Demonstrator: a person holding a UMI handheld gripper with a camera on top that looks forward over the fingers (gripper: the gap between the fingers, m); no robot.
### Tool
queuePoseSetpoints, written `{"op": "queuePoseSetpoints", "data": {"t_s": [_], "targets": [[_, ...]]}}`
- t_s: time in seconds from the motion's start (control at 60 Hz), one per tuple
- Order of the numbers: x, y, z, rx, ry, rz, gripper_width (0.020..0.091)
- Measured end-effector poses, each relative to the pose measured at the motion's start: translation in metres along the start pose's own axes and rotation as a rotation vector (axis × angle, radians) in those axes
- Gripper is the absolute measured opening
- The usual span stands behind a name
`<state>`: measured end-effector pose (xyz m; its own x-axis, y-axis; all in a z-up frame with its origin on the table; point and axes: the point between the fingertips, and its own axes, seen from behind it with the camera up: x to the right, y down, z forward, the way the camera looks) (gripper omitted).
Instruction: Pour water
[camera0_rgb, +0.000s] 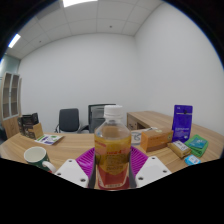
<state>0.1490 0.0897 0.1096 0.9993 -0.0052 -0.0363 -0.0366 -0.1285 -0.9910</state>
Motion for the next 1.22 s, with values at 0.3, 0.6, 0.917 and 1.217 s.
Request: {"op": "queuePoseSetpoints", "data": {"t_s": [0.3,0.6,0.917,1.217], "targets": [[-0.002,0.029,0.005,-0.023,-0.025,-0.079,0.0491],[-0.004,0.031,-0.01,-0.084,-0.033,-0.067,0.0857],[-0.015,-0.009,-0.151,-0.025,-0.111,-0.065,0.0848],[-0.043,0.027,-0.316,-0.02,-0.209,0.083,0.084]]}}
